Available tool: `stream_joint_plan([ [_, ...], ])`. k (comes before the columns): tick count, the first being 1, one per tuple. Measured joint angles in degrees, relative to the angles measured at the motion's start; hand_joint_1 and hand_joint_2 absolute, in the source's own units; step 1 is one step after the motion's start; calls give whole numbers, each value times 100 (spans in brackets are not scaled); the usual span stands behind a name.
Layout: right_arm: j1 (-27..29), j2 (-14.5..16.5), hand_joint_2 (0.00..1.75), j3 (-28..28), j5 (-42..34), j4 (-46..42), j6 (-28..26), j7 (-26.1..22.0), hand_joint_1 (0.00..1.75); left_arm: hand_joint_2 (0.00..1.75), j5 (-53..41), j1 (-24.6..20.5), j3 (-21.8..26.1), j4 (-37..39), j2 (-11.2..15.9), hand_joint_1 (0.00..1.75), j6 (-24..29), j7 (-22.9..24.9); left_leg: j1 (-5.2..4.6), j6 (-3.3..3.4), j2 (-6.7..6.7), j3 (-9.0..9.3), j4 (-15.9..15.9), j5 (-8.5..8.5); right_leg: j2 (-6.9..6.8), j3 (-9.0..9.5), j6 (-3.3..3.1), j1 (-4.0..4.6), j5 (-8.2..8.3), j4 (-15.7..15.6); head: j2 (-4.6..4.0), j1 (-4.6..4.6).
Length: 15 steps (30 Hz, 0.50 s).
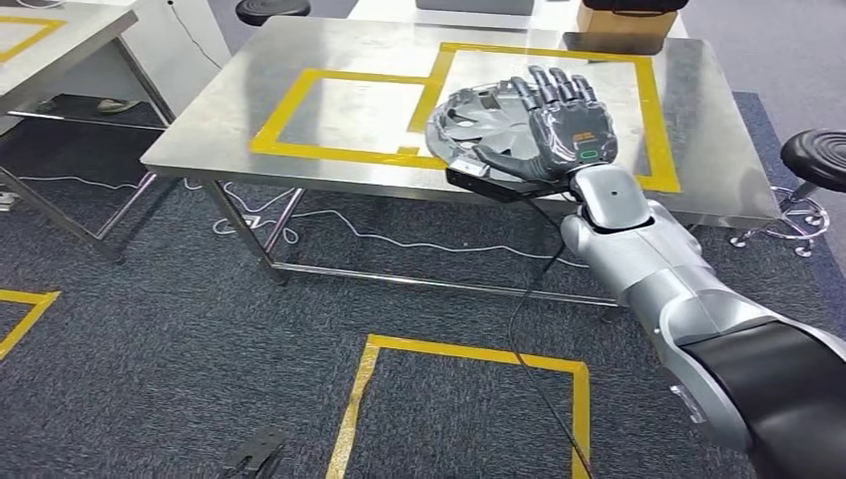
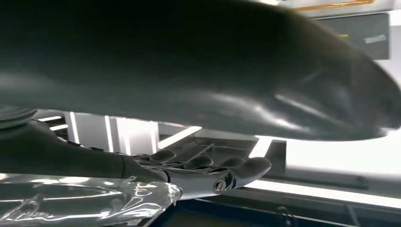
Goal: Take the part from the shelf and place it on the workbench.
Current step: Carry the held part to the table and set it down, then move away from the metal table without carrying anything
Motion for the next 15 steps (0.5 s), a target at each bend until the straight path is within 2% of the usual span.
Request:
stream_joint_plan([
  [1, 15, -5, 0, 1, -6, 2, 1, -1, 0, 0, -2, 3, 1, 0, 1, 0, 1, 0, -7, 36, 3, -37, -12, 59, 1, -5, 39, -10, 63, -45, 0, -9],
  [2, 38, -17, 0, 2, -19, 4, 0, -2, 0, 0, -4, 6, 2, 0, 3, 0, 3, -1, -9, 81, 11, -71, -38, 114, -10, -33, 72, -16, 52, -48, 0, -15],
  [3, 62, -31, 0, 2, -44, 6, -3, -7, 0, 0, -5, 9, 3, 0, 7, 0, 8, -4, -7, 134, 20, -115, -53, 178, -21, -74, 97, -18, -52, 26, 0, -2],
  [4, 82, -46, 0, 3, -79, 8, -8, -18, 0, 0, -9, 11, 4, 0, 9, 0, 16, -9, 1, 176, 30, -164, -68, 241, -33, -141, 112, -14, -265, 227, 0, 12],
  [5, 95, -56, 0, 4, -117, 8, -15, -31, 0, 0, -11, 11, 4, 0, 10, 0, 25, -16, -2, 208, 38, -220, -69, 293, -45, -228, 121, -9, -555, 547, 0, 27],
  [6, 105, -60, 0, 5, -154, 8, -26, -49, 0, 0, -14, 10, 4, 0, 8, 0, 33, -24, -8, 230, 42, -280, -68, 345, -46, -314, 127, -4, -835, 946, 0, 39],
  [7, 118, -66, 0, 6, -185, 8, -36, -63, 0, 0, -17, 11, 4, 0, 6, 0, 39, -28, -14, 240, 45, -343, -67, 391, -46, -384, 133, 2, -1029, 1322, 0, 40],
  [8, 140, -72, 44, 7, -222, 8, -45, -77, 0, 0, -17, 14, 4, 0, 5, 0, 42, -32, -19, 244, 47, -405, -67, 433, -46, -394, 134, 6, -1095, 1572, 0, 40],
  [9, 166, -80, 87, 5, -295, 8, -49, -101, 0, 0, -14, 18, 5, 0, 4, 0, 46, -36, -21, 242, 49, -462, -66, 471, -47, -321, 130, 10, -1044, 1638, 0, 42],
  [10, 196, -89, 131, -4, -412, 7, -36, -132, 0, 0, -7, 22, 5, 0, 4, 0, 50, -39, -21, 233, 50, -509, -66, 502, -48, -151, 121, 12, -908, 1493, 0, 40],
  [11, 230, -98, 175, -31, -661, 4, 38, -181, 0, 0, 11, 27, 8, 0, 4, 0, 56, -45, -21, 217, 51, -545, -64, 534, -55, 107, 106, 17, -769, 1177, 0, 41],
  [13, 349, -127, 175, -175, -1339, -1, 324, -281, 0, 0, 50, 37, 28, 0, 3, 0, 68, -58, -28, 169, 52, -589, -60, 591, -92, 640, 61, 47, -731, 425, 0, 37],
  [14, 466, -160, 175, -307, -1721, 4, 491, -335, 0, 0, 69, 47, 50, 0, 2, 0, 73, -63, -27, 140, 50, -598, -59, 623, -110, 802, 32, 66, -783, 150, 0, 34],
  [15, 649, -203, 175, -484, -2074, 20, 612, -399, 0, 0, 83, 64, 74, 0, 2, 0, 81, -72, -25, 138, 45, -601, -62, 632, -121, 890, 11, 81, -841, -10, 0, 32],
])
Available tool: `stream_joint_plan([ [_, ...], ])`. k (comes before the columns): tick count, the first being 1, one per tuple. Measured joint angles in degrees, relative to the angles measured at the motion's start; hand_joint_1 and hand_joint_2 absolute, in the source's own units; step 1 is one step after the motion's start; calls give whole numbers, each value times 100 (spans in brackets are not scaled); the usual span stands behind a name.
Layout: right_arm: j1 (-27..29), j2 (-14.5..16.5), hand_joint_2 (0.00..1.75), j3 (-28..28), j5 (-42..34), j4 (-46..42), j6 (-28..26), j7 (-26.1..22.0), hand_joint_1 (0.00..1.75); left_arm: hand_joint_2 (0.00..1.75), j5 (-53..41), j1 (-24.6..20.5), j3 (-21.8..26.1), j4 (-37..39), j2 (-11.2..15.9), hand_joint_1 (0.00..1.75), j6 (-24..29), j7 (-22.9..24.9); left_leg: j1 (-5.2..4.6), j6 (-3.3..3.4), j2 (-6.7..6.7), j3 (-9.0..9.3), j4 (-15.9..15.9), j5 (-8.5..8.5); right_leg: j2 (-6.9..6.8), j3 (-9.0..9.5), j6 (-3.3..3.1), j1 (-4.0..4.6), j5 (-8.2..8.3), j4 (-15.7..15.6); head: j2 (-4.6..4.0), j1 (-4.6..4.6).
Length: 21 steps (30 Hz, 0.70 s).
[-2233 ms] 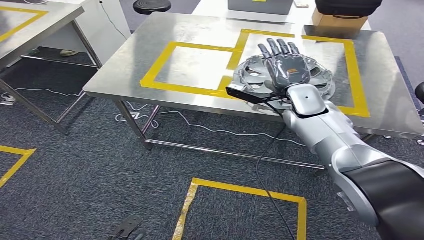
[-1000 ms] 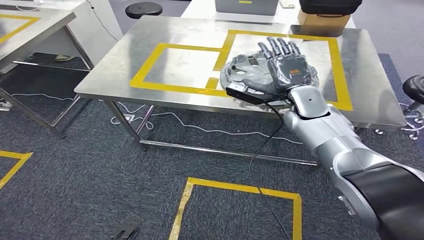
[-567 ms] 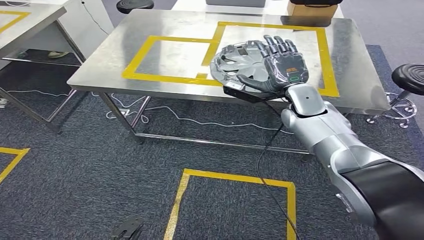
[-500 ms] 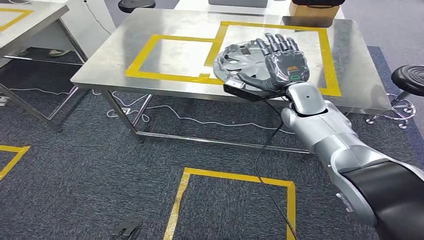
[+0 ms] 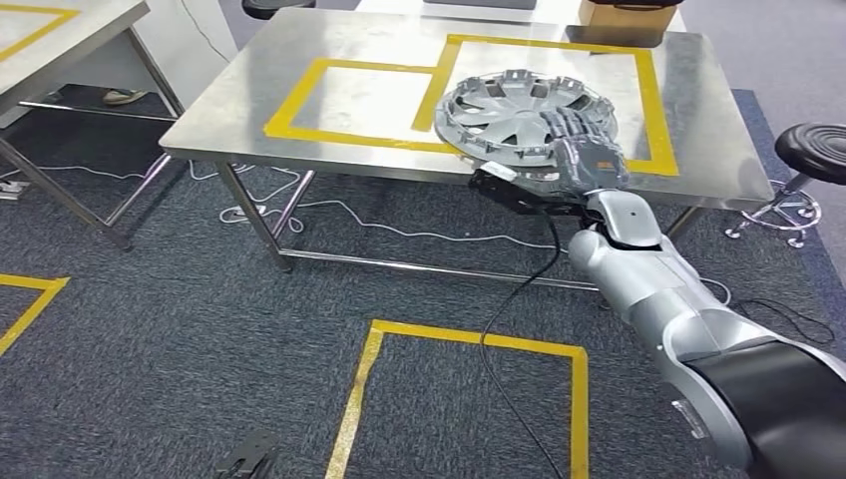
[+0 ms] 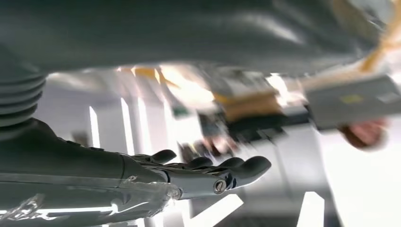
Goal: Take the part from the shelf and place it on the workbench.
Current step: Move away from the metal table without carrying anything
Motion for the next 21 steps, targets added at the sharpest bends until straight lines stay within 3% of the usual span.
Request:
stream_joint_plan([
  [3, 913, -137, 175, -711, -1084, 132, 74, -334, 0, 0, 45, 102, 52, 0, 1, 0, 40, -54, 12, 119, -16, 13, -35, 48, 2, 63, -31, 23, 8, -112, 0, -2],
  [4, 1242, -170, 131, -939, -1313, 186, 44, -452, 0, 0, 53, 142, 67, 0, 1, 0, 55, -69, 12, 132, -18, 12, -54, 79, 5, 56, -47, 30, 20, -111, 0, -2],
  [7, 1949, -222, 0, -1392, -1632, 337, 97, -486, 0, 131, 61, 204, 126, 0, 5, 0, 84, -81, 12, 44, 6, -9, -118, 138, 45, -24, -94, 33, 69, -106, 0, -8],
  [8, 2141, -223, 0, -1536, -1845, 398, 254, -339, 0, 175, 68, 205, 146, 0, 8, 0, 94, -80, 14, 20, 16, -12, -134, 152, 53, -42, -99, 32, 76, -108, 0, -10],
  [10, 2664, -194, 0, -2002, -2588, 536, 722, -143, 0, 175, 103, 225, 179, 0, 11, 0, 123, -91, 29, -23, 2, 2, -151, 149, 19, -43, -113, 42, 53, -112, 0, -6],
  [12, 3376, -102, 0, -2583, -3267, 682, 1045, -285, 0, 175, 149, 303, 213, 0, 16, 0, 157, -126, 41, -71, -37, 23, -154, 127, -31, -6, -129, 58, 18, -112, 0, 1],
  [15, 4297, 118, 0, -3252, -3651, 885, 1336, -215, 0, 175, 195, 415, 301, 0, 43, 0, 191, -182, 37, -104, -46, 5, -154, 121, -23, 5, -139, 60, 20, -105, 0, -3],
  [17, 4640, 251, 0, -3533, -3690, 986, 1427, 26, 0, 175, 208, 416, 329, 0, 58, 0, 194, -198, 35, -105, -28, -9, -153, 122, -3, -18, -140, 58, 29, -105, 0, -5],
  [20, 4875, 381, 0, -3788, -3680, 1095, 1440, 253, 0, 175, 206, 400, 346, 0, 69, 0, 194, -204, 10, -16, -20, 3, -172, 97, 5, 1, -78, 22, 53, -167, 0, -8],
  [21, 4910, 403, 0, -3837, -3675, 1114, 1445, 315, 0, 131, 204, 400, 350, 0, 69, 0, 194, -204, 15, 24, -12, 37, -230, 115, 7, 11, -51, 11, 61, -183, 0, -8],
])
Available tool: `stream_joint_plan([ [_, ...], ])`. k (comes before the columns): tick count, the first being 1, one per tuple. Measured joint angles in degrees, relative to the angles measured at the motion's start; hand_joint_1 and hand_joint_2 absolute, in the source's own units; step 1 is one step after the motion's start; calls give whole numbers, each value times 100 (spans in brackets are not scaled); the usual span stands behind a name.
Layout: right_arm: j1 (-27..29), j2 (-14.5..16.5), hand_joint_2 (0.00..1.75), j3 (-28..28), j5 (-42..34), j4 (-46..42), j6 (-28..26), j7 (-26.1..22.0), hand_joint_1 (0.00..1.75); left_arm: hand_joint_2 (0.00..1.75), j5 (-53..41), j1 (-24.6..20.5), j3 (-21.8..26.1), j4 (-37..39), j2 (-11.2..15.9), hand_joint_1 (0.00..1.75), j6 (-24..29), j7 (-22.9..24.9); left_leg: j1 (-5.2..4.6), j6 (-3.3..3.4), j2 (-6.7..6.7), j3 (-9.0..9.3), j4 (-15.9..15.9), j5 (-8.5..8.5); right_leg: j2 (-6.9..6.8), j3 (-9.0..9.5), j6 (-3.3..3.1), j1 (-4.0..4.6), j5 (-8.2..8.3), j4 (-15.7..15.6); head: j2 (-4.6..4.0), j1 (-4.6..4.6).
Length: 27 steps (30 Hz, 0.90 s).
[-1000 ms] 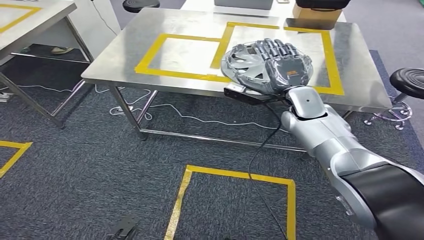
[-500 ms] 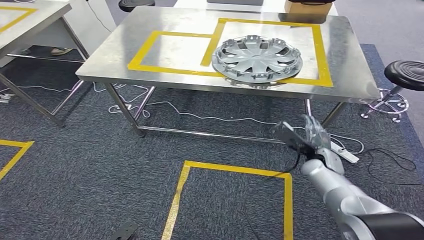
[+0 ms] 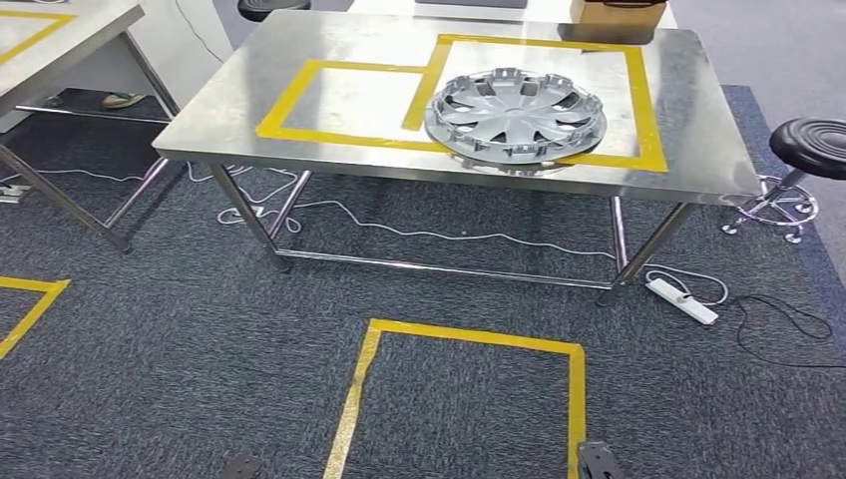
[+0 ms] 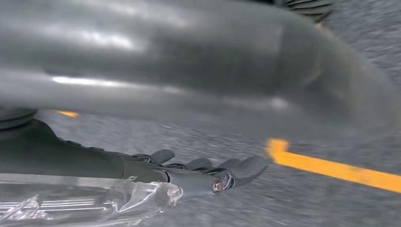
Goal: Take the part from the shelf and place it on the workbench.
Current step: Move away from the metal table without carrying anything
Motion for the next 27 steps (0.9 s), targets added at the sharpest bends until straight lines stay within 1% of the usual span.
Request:
stream_joint_plan([
  [1, 24, 9, 0, -36, 8, 14, 5, 53, 0, 87, -4, 0, 1, 0, -4, 0, 0, 0, 9, 19, 12, 45, -79, 36, 3, -5, 20, -1, -36, 28, 0, 3],
  [2, 40, 15, 0, -64, 16, 29, 12, 94, 0, 44, -7, -5, 1, 0, -6, 0, 0, 0, 23, 31, 22, 84, -151, 76, 5, -47, 37, -1, -134, 143, 0, 11],
  [3, 51, 23, 0, -94, 21, 46, 19, 127, 0, 0, -10, -11, 2, 0, -6, 0, 0, 0, 38, 29, 28, 109, -196, 110, 5, -143, 54, -9, -304, 384, 0, 18],
  [5, 73, 36, 0, -149, 32, 76, 27, 176, 0, 0, -12, -23, 4, 0, 0, 0, -1, 0, 40, 21, 17, 93, -206, 136, 6, -438, 102, -36, -739, 1101, 0, 24],
  [6, 87, 43, 0, -166, 41, 86, 24, 192, 0, 0, -12, -24, 5, 0, 0, 0, -3, 0, 45, 8, 1, 71, -202, 151, 6, -547, 130, -55, -878, 1392, 0, 22],
  [7, 101, 47, 0, -174, 57, 92, 16, 200, 0, 0, -16, -24, 5, 0, -3, 0, -5, 0, 55, -10, -21, 43, -195, 170, 5, -563, 161, -76, -912, 1507, 0, 21],
  [8, 112, 52, 0, -179, 78, 97, 6, 204, 0, 0, -22, -23, 5, 0, -7, 0, -8, 0, 75, -38, -52, 6, -180, 193, 7, -461, 197, -102, -836, 1389, 0, 21],
  [10, 114, 54, 0, -193, 123, 106, -11, 193, 0, 0, -39, -25, 5, 0, -13, 0, -13, 0, 128, -132, -120, -101, -83, 239, 57, -25, 290, -173, -557, 694, 0, 25],
  [11, 109, 65, 0, -200, 140, 111, -14, 183, 0, 0, -45, -25, 5, -1, -9, 0, -15, 1, 142, -190, -153, -157, -11, 246, 101, 135, 295, -195, -448, 394, 0, 33],
  [12, 104, 74, 0, -205, 155, 114, -14, 173, 0, 0, -49, -23, 5, -2, -7, 0, -17, 2, 145, -239, -177, -197, 49, 250, 135, 219, 261, -207, -386, 225, 0, 27],
  [13, 102, 82, 0, -207, 167, 117, -16, 169, 0, 0, -52, -19, 5, -3, -4, 0, -17, 3, 140, -270, -194, -215, 78, 258, 153, 213, 201, -201, -369, 210, 0, 12],
  [14, 103, 90, 0, -210, 182, 119, -18, 169, 0, 0, -56, -12, 5, -4, -2, 0, -17, 4, 136, -287, -205, -217, 74, 280, 150, 176, 117, -186, -341, 244, 0, -11],
  [15, 105, 88, 0, -213, 198, 120, -21, 175, 0, 0, -61, -4, 5, -4, -3, 0, -17, 4, 144, -299, -207, -217, 56, 315, 129, 150, 52, -180, -316, 273, 0, -36],
  [16, 105, 86, 0, -216, 214, 120, -23, 181, 0, 0, -66, 3, 5, -4, -4, 0, -17, 4, 153, -308, -189, -233, 73, 300, 108, 137, 1, -173, -287, 287, 0, -54],
  [17, 104, 86, 0, -217, 228, 121, -22, 186, 0, 0, -73, 9, 5, -4, -7, 0, -17, 5, 156, -314, -161, -283, 179, 203, 88, 119, -48, -169, -253, 290, 0, -68],
  [18, 104, 86, 0, -217, 238, 121, -22, 188, 0, 0, -80, 9, 5, -4, -13, 0, -17, 5, 153, -316, -129, -382, 411, 18, 67, 93, -89, -167, -218, 289, 0, -80],
  [19, 108, 86, 0, -218, 246, 121, -22, 189, 0, 0, -87, 4, 5, -4, -19, 0, -17, 6, 142, -309, -97, -523, 773, -236, 45, 69, -112, -159, -189, 288, 0, -96],
  [20, 115, 86, 0, -218, 258, 121, -23, 192, 0, 0, -95, -3, 5, -4, -24, 0, -17, 7, 132, -300, -83, -683, 1207, -489, 21, 31, -124, -150, -165, 287, 0, -105],
  [21, 123, 86, 0, -218, 272, 122, -23, 196, 0, 0, -100, -7, 5, -4, -26, 0, -17, 7, 125, -290, -79, -808, 1582, -675, -7, -2, -127, -139, -147, 288, 0, -112],
  [22, 129, 86, 0, -218, 286, 123, -23, 201, 0, 0, -105, -6, 5, -4, -26, 0, -17, 7, 120, -274, -77, -847, 1800, -768, -37, -29, -124, -130, -133, 288, 0, -114],
  [23, 132, 86, 0, -218, 298, 123, -23, 207, 0, 0, -109, -4, 5, -4, -26, 0, -17, 7, 115, -251, -75, -778, 1803, -761, -62, -48, -118, -122, -122, 288, 0, -114],
  [24, 131, 86, 0, -218, 306, 124, -23, 212, 0, 0, -114, -3, 5, -4, -26, 0, -17, 7, 107, -222, -65, -592, 1581, -670, -83, -57, -109, -118, -115, 288, 0, -115],
  [25, 128, 86, 0, -218, 310, 124, -23, 216, 0, 0, -120, -7, 5, -4, -26, 0, -17, 7, 94, -186, -30, -331, 1227, -550, -103, -59, -97, -116, -110, 288, 0, -115],
  [26, 126, 86, 0, -218, 315, 124, -23, 222, 0, 0, -127, -20, 5, -4, -26, 0, -17, 7, 71, -161, 24, -75, 843, -472, -122, -62, -74, -103, -113, 295, 0, -122],
  [27, 124, 86, 0, -218, 322, 124, -23, 230, 0, 0, -136, -38, 4, -4, -28, 0, -17, 7, 52, -150, 72, 114, 546, -424, -141, -63, -44, -91, -113, 296, 0, -125],
])
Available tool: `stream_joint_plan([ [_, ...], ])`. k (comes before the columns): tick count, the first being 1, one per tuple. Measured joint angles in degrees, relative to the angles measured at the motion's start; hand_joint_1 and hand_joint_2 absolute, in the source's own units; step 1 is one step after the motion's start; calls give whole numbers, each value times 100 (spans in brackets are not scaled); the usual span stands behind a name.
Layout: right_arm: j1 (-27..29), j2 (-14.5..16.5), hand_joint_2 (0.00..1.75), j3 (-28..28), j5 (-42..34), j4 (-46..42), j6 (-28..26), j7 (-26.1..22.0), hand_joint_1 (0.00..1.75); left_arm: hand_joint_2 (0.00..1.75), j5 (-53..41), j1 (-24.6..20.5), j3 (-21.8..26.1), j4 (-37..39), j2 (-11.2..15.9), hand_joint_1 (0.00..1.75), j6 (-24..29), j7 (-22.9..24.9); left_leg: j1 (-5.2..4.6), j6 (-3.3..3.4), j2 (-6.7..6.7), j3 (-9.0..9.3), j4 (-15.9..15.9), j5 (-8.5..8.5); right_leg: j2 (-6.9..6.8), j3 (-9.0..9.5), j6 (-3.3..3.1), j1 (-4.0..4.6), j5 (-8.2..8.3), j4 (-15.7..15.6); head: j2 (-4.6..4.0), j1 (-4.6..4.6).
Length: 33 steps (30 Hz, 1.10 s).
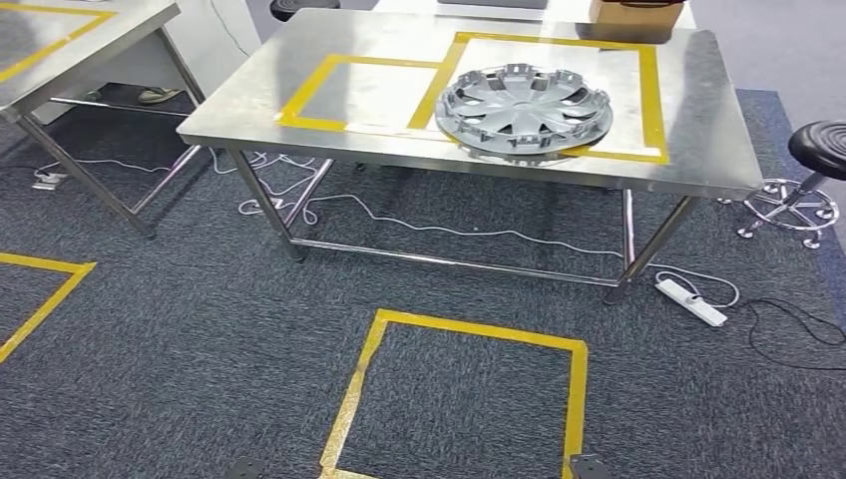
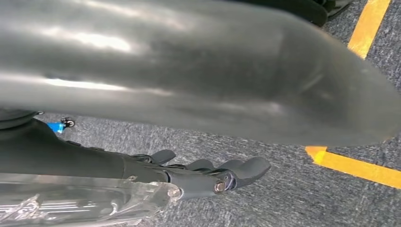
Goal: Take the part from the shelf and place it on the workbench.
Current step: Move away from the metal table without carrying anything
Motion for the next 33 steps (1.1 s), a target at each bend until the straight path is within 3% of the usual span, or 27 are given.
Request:
stream_joint_plan([
  [1, -1, 0, 0, 0, 9, 0, 0, 9, 0, 0, -9, -15, -1, 0, -5, 0, 0, 0, -17, 3, 32, 101, -174, 6, -20, 2, 34, 11, 1, -7, 0, -3],
  [3, -3, 0, 0, 0, 24, 0, 0, 25, 0, 0, -24, -24, -2, 0, -16, 0, 0, 3, -32, 17, 10, 114, -245, -2, -56, 24, 110, 12, 18, -52, 0, -4],
  [5, -3, 0, 0, 0, 32, 0, 0, 31, 0, 0, -29, -18, -1, 0, -16, 0, 3, 10, -26, 88, -27, 115, -273, 25, -28, 7, 174, -4, -52, 6, 0, 10],
  [7, 0, 0, 0, 0, 44, 0, 0, 45, 0, 0, -31, -29, -1, 0, -16, 0, 8, 15, -25, 159, -61, 108, -289, 52, 59, -196, 201, -8, -347, 466, 0, 43],
  [9, 7, 0, 0, 0, 70, 3, -1, 72, 0, 0, -35, -33, -2, 0, -22, 0, 8, 15, -52, 200, -104, 90, -288, 63, 117, -532, 199, 6, -696, 1203, 0, 61],
  [10, 13, 0, 0, 0, 98, 6, -3, 90, 0, 0, -38, -28, -2, 0, -25, 0, 7, 16, -66, 212, -130, 82, -287, 69, 128, -647, 193, 16, -764, 1446, 0, 61],
  [11, 20, 0, 0, 2, 149, 10, -4, 108, 0, 0, -44, -22, -2, 0, -26, 0, 7, 19, -76, 218, -158, 76, -286, 76, 133, -662, 183, 25, -719, 1478, 0, 61],
  [12, 24, 0, 0, 20, 265, 13, -5, 144, 0, 0, -56, -19, -2, 0, -27, 0, 5, 22, -82, 218, -189, 74, -286, 85, 139, -561, 167, 32, -574, 1281, 0, 60],
  [14, 17, -3, 0, 137, 689, 16, 1, 256, 0, 0, -98, -24, -3, 0, -28, 0, -8, 34, -89, 197, -245, 70, -281, 105, 194, -166, 127, 40, -229, 512, 0, 64],
  [16, -2, -6, 0, 363, 1188, 17, 19, 387, 0, 0, -145, -34, -8, 0, -29, 0, -30, 54, -102, 152, -281, 64, -274, 125, 245, 86, 83, 52, -66, -13, 0, 62],
  [19, -15, -10, 0, 686, 1547, 17, 37, 501, 0, 0, -181, -40, -13, 0, -33, 0, -51, 77, -89, 57, -288, 52, -297, 169, 230, 107, -9, 78, -5, -102, 0, 60],
  [21, -20, -12, 0, 849, 1699, 17, 45, 541, 0, 0, -203, -46, -17, 0, -36, 0, -58, 87, -81, -6, -239, -19, -163, 50, 196, 111, -77, 54, 53, -133, 0, 46],
  [22, -24, -13, 0, 931, 1792, 17, 53, 564, 0, 0, -215, -55, -21, 0, -36, 0, -61, 90, -75, -35, -204, -118, 53, -104, 172, 103, -99, 37, 76, -145, 0, 31],
  [24, -30, -13, 0, 1094, 1967, 19, 77, 613, 0, 0, -237, -79, -30, 0, -38, 0, -72, 97, -57, -88, -159, -441, 774, -503, 124, 72, -115, 31, 92, -146, 0, 8],
  [26, -41, -14, 0, 1244, 2131, 23, 110, 661, 0, 0, -261, -90, -37, 0, -38, 0, -84, 110, -33, -122, -149, -641, 1258, -656, 75, 47, -106, 24, 102, -145, 0, 8],
  [27, -52, -14, 0, 1320, 2224, 25, 127, 685, 0, 0, -270, -91, -40, 0, -38, 0, -86, 115, -21, -132, -143, -591, 1201, -574, 57, 42, -96, 16, 106, -145, 0, 9],
  [28, -69, -14, 0, 1400, 2327, 28, 145, 708, 0, 0, -276, -95, -43, 0, -38, 0, -89, 119, -9, -141, -129, -431, 935, -409, 44, 44, -79, 4, 107, -144, 0, 10],
  [30, -113, -16, 0, 1568, 2532, 32, 179, 743, 0, 0, -285, -120, -48, 1, -45, 0, -90, 120, 7, -157, -52, 0, 172, -109, 29, 43, -16, -1, 97, -127, 0, -6],
  [31, -137, -19, 0, 1647, 2621, 33, 193, 753, 0, 0, -289, -138, -49, 1, -52, 0, -90, 120, 8, -130, -24, 141, -96, -45, 25, 39, 28, 7, 94, -124, 0, -15],
  [33, -176, -24, 0, 1793, 2782, 36, 219, 777, 0, 0, -296, -159, -50, 2, -61, 0, -90, 124, -15, -35, -23, 213, -278, -62, 12, 37, 105, 27, 98, -140, 0, -33],
])
